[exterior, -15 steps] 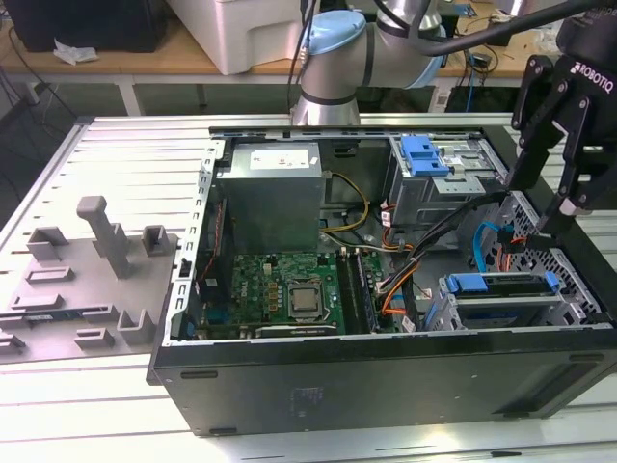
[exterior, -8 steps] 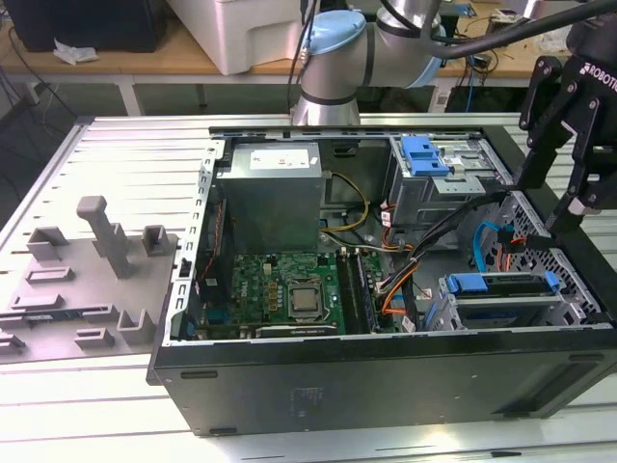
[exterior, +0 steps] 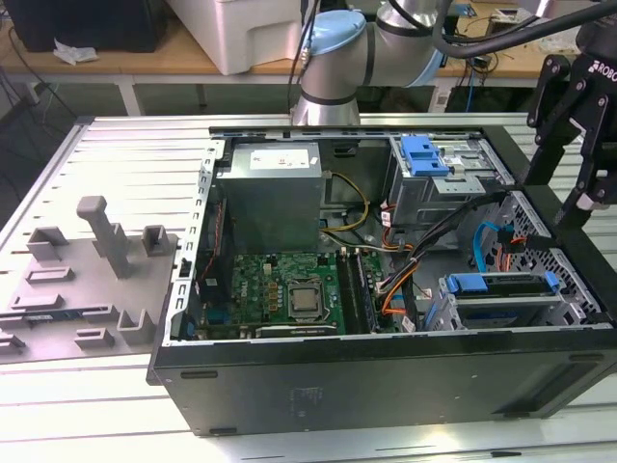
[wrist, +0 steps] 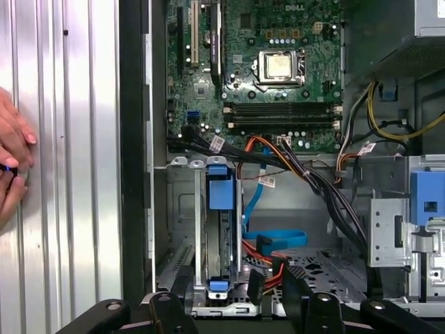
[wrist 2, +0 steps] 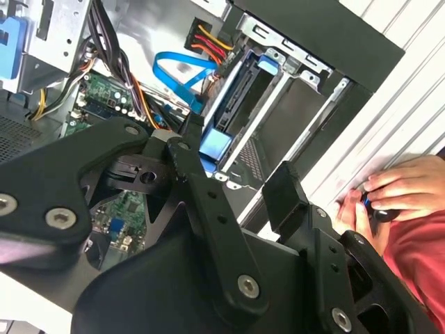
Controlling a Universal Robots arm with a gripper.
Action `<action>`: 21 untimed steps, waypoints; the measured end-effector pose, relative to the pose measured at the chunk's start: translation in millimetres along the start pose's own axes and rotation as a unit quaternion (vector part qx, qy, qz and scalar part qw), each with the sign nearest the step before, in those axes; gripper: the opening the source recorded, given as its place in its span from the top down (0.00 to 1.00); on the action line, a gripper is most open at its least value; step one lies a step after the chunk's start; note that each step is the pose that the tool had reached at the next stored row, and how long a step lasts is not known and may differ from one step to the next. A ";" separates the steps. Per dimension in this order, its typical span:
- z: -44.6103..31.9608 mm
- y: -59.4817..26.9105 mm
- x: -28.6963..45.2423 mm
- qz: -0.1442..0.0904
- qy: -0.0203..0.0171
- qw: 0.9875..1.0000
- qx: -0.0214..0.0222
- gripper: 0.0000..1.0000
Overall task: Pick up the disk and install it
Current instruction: 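Insert the first disk wire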
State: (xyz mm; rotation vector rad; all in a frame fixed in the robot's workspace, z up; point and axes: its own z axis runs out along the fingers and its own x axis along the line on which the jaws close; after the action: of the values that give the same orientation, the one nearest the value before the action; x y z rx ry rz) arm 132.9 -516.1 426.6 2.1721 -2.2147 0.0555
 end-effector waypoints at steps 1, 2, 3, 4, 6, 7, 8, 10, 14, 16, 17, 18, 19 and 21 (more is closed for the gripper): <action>0.1 -0.9 -0.7 0.000 0.000 1.000 0.000 0.38; 0.1 -1.5 -1.2 0.000 0.000 1.000 0.000 0.38; 0.2 -2.6 -1.7 0.000 0.000 1.000 0.000 0.38; 0.1 -3.5 -2.1 0.000 0.000 1.000 0.000 0.38; 0.3 -6.8 -3.7 0.000 0.000 1.000 0.000 0.38; 0.3 -8.1 -5.0 0.000 0.000 1.000 0.000 0.38; 0.4 -8.6 -6.2 0.000 0.000 1.000 0.000 0.38; 0.4 -9.8 -9.0 0.000 0.001 1.000 0.000 0.38; 0.7 -15.0 -17.0 0.001 0.006 1.000 0.000 0.38; 1.1 -16.5 -20.1 0.001 0.010 1.000 0.000 0.38; 1.7 -17.5 -23.2 0.001 0.013 1.000 0.000 0.38; 2.7 -18.4 -26.6 0.002 0.015 1.000 0.000 0.38; 3.6 -19.1 -28.9 0.002 0.016 1.000 -0.001 0.38; 5.2 -20.3 -33.1 0.003 0.019 1.000 -0.001 0.38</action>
State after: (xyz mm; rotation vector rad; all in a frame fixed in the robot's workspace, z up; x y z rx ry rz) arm 153.8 -483.7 419.7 2.1450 -2.1986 0.0934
